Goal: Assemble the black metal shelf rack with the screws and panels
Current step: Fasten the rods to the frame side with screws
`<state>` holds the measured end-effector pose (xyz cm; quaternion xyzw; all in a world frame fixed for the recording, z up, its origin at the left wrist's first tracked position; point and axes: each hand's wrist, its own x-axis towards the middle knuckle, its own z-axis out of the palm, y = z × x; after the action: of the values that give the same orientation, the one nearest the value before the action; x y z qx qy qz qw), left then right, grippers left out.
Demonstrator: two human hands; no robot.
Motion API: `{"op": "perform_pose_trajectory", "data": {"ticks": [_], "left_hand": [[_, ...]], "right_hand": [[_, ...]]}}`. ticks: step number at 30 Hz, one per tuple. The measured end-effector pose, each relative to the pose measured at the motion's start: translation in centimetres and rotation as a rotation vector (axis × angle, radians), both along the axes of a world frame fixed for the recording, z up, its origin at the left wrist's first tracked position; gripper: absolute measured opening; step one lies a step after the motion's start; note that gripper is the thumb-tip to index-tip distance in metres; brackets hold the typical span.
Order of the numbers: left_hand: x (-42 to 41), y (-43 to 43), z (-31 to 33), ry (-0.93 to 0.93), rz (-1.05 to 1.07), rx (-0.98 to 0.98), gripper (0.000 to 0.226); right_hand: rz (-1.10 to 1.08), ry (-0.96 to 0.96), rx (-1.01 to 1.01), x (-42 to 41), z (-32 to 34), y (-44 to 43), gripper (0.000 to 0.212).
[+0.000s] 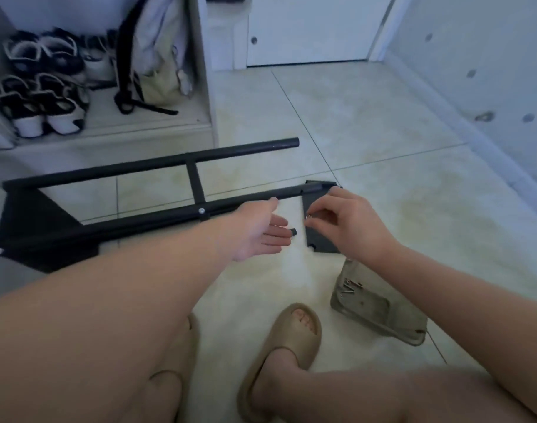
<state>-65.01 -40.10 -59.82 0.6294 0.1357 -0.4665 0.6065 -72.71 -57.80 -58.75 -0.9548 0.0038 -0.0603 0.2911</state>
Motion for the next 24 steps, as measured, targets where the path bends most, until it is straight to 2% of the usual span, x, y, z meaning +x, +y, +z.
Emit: {"op": "perform_pose_trajectory", "data": {"ticks": [6,10,13,15,17,19,21,24], "left_hand": [[0.6,5.1,4.6,0.123,0.283,-0.299,0.061],[2.4,8.5,4.7,0.149,0.409,-0.324,0.057],[3.8,10.6,3.5,0.114,0.437,-0.16,0.046],[4.8,11.5,2.3,0.019,0.414,0.015,0.036],[5.9,12.2,1.1,-0.184,0.314,0.266,0.024],[7.1,12.9,-0.3,-0.465,0.13,0.533,0.016],[8.2,13.3,-1.4,-0.613,-0.01,0.67,0.022],[10.3,14.0,-2.6,-0.598,-0.058,0.719,0.033]], "right_hand": [[0.128,-0.05,0.022,3.0,4.2,8.2,0.013],[0.115,-0.022,0.106,5.2,4.6,12.3,0.023],[0.05,-0.029,0.147,6.6,3.8,13.8,0.02],[0.012,0.027,0.112,7.5,2.8,14.2,0.02],[-0.006,0.128,0.058,8.4,1.4,14.3,0.023],[0.02,0.232,-0.029,9.3,-0.1,14.2,0.03],[0.08,0.313,-0.149,10.1,-1.7,14.2,0.038],[0.153,0.377,-0.329,11.4,-3.7,14.2,0.047]]}}
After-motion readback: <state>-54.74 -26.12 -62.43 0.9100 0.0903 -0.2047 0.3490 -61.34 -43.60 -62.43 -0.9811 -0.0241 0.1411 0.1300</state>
